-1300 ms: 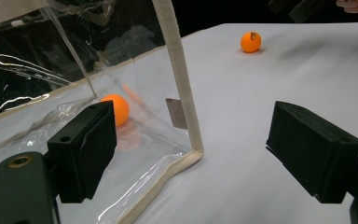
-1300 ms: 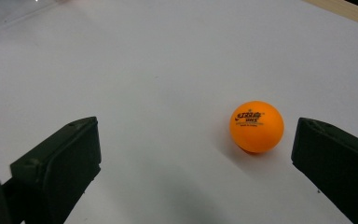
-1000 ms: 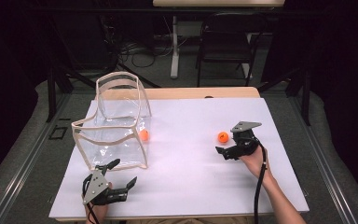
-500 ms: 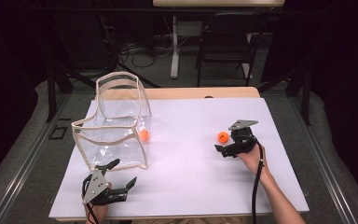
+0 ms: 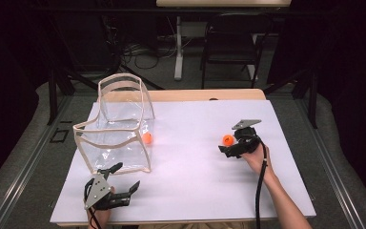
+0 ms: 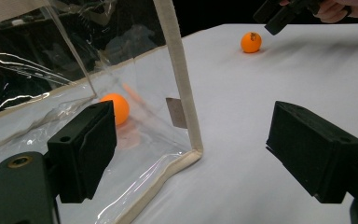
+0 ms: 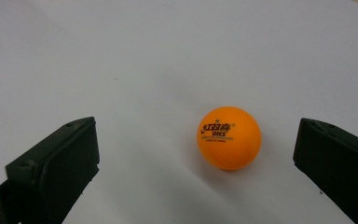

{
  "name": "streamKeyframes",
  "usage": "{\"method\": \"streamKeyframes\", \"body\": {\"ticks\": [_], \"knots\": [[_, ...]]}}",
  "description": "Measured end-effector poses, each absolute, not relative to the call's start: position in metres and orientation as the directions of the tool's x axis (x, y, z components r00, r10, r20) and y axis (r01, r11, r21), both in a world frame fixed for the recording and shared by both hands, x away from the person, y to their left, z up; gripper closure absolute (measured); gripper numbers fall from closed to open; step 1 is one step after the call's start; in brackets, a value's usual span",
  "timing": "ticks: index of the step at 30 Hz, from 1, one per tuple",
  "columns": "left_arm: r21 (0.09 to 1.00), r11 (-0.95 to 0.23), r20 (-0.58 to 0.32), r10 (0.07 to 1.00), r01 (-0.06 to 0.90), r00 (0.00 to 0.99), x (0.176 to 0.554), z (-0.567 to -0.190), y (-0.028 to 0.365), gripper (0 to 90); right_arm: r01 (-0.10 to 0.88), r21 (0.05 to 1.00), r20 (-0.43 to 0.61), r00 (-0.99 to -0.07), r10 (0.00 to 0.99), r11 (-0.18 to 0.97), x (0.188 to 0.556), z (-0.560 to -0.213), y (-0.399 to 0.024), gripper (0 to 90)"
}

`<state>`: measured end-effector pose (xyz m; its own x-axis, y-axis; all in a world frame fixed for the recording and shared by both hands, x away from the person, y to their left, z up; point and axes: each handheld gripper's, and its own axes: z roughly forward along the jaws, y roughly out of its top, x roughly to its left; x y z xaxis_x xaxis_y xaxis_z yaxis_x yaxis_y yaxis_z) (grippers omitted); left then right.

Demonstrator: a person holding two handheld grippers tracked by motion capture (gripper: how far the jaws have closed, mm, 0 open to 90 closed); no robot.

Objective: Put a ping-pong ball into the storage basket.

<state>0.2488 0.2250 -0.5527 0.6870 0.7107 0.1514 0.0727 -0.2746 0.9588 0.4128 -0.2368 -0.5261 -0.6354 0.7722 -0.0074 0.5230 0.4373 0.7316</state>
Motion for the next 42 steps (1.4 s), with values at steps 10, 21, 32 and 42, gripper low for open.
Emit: {"method": "streamKeyframes", "body": {"ticks": [10,21,32,42], "knots": [[0.959,-0.274,0.153,0.713,0.072,0.685,0.249,-0.553,0.226,15.5,0.528,0.722,-0.01,-0.638,0.77,0.447,0.425,-0.523,-0.229,0.0],[0.958,-0.278,0.156,0.709,0.07,0.687,0.249,-0.553,0.226,15.5,0.548,0.714,0.004,-0.627,0.779,0.436,0.429,-0.53,-0.232,0.0],[0.958,-0.28,0.157,0.708,0.069,0.688,0.248,-0.552,0.226,15.4,0.558,0.699,-0.009,-0.618,0.786,0.447,0.431,-0.535,-0.235,0.0],[0.958,-0.279,0.155,0.707,0.071,0.691,0.248,-0.553,0.225,15.5,0.572,0.689,-0.007,-0.609,0.793,0.445,0.434,-0.54,-0.238,0.0]]}}
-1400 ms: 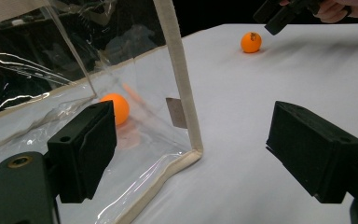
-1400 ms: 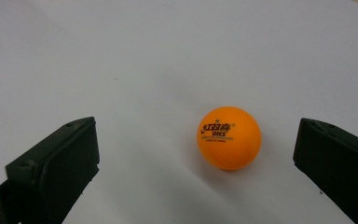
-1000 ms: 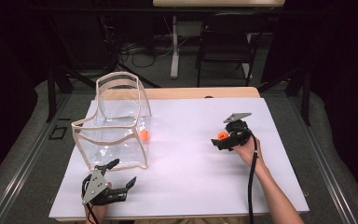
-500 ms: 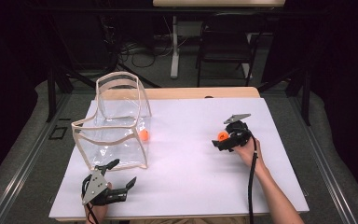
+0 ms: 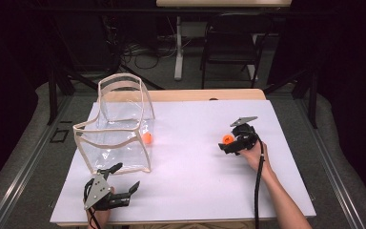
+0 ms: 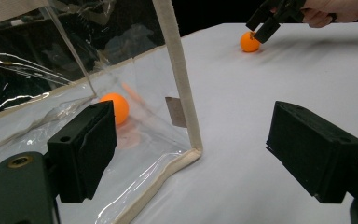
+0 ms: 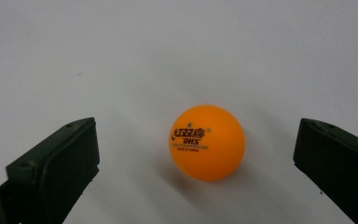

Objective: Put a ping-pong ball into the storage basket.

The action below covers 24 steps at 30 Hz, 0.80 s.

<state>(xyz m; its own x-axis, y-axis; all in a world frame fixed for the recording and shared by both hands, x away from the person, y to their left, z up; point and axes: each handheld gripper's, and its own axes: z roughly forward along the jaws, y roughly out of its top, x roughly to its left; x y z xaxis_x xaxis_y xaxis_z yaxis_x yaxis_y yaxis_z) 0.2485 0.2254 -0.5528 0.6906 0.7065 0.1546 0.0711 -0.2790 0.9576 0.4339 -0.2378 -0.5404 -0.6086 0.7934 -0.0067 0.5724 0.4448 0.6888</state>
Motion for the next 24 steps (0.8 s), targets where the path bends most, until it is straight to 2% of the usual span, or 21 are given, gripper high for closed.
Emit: {"method": "streamKeyframes", "body": {"ticks": [11,13,15,17,19,24], "knots": [[0.957,-0.279,0.15,0.704,0.076,0.694,0.2495,-0.5538,0.2247,15.5,0.59,0.672,-0.008,-0.599,0.801,0.448,0.4359,-0.5449,-0.2383,0.7],[0.957,-0.278,0.148,0.704,0.077,0.695,0.2494,-0.5538,0.2247,15.5,0.587,0.672,-0.017,-0.597,0.802,0.451,0.4359,-0.5452,-0.2376,7.6],[0.958,-0.277,0.147,0.704,0.077,0.694,0.2492,-0.5538,0.2248,15.4,0.587,0.672,-0.015,-0.599,0.8,0.452,0.4359,-0.5454,-0.2375,9.5],[0.958,-0.277,0.149,0.705,0.076,0.693,0.2489,-0.5536,0.2255,15.5,0.592,0.66,-0.022,-0.6,0.8,0.463,0.4358,-0.5448,-0.2369,15.9],[0.958,-0.277,0.149,0.706,0.076,0.693,0.2489,-0.5536,0.2256,15.5,0.593,0.657,-0.028,-0.598,0.801,0.466,0.4353,-0.5447,-0.2358,16.1],[0.958,-0.277,0.147,0.705,0.078,0.694,0.249,-0.5539,0.2255,15.5,0.592,0.649,-0.05,-0.594,0.803,0.478,0.4339,-0.5439,-0.2347,23.9]]}}
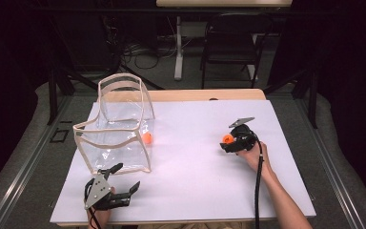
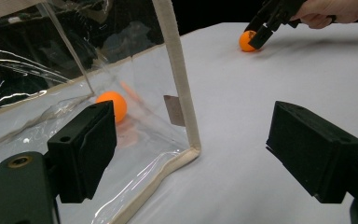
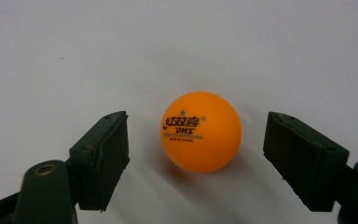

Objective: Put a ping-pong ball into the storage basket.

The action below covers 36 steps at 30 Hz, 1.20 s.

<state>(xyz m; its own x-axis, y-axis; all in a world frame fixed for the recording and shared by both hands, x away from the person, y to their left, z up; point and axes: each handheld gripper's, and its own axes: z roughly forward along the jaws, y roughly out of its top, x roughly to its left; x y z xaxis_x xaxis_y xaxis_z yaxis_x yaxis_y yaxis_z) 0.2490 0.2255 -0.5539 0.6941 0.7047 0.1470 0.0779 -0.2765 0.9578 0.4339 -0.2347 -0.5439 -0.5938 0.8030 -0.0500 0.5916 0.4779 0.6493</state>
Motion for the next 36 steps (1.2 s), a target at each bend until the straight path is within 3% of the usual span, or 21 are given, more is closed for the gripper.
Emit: {"method": "streamKeyframes", "body": {"ticks": [17,22,36], "knots": [[0.957,-0.281,0.154,0.707,0.075,0.69,0.2464,-0.5532,0.2278,15.4,0.585,0.638,-0.094,-0.585,0.805,0.5,0.4335,-0.5453,-0.2283,41.0],[0.956,-0.283,0.156,0.708,0.074,0.689,0.2458,-0.553,0.2281,15.5,0.591,0.621,-0.111,-0.584,0.804,0.514,0.4343,-0.5462,-0.226,49.9],[0.955,-0.288,0.161,0.705,0.071,0.691,0.2459,-0.5531,0.2275,15.5,0.578,0.646,-0.1,-0.583,0.806,0.498,0.4325,-0.5393,-0.229,50.3]]}}
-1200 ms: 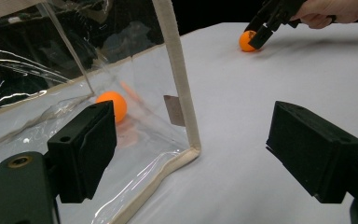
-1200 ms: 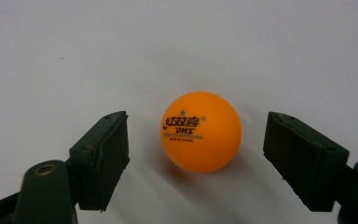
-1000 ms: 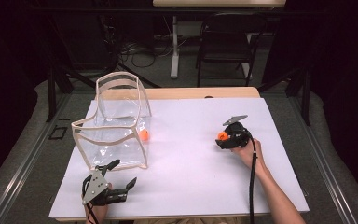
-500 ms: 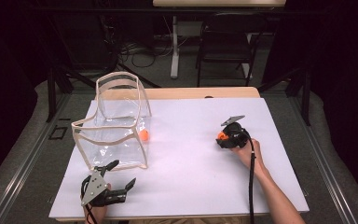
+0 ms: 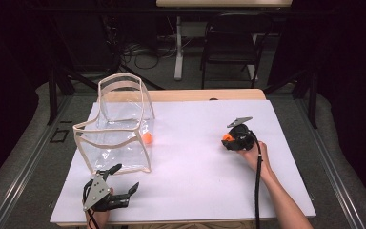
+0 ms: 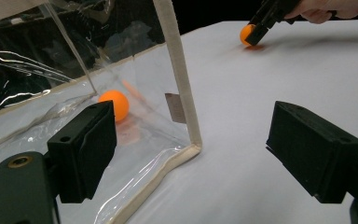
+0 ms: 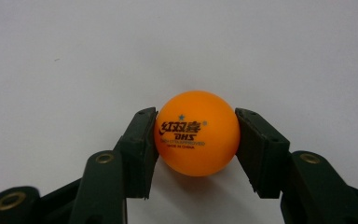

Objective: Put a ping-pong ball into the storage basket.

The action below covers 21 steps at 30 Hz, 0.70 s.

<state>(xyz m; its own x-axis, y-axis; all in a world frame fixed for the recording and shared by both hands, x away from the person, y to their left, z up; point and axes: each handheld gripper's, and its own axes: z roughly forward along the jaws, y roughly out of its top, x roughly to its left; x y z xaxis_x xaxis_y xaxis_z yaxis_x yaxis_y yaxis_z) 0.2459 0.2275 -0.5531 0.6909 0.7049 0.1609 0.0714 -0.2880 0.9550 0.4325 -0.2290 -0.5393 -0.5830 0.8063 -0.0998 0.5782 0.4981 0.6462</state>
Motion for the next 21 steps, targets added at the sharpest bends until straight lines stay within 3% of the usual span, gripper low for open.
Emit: {"method": "streamKeyframes", "body": {"ticks": [21], "knots": [[0.957,-0.283,0.159,0.705,0.069,0.692,0.246,-0.553,0.227,15.5,0.52,0.713,-0.098,-0.589,0.802,0.47,0.422,-0.517,-0.23,50.3]]}}
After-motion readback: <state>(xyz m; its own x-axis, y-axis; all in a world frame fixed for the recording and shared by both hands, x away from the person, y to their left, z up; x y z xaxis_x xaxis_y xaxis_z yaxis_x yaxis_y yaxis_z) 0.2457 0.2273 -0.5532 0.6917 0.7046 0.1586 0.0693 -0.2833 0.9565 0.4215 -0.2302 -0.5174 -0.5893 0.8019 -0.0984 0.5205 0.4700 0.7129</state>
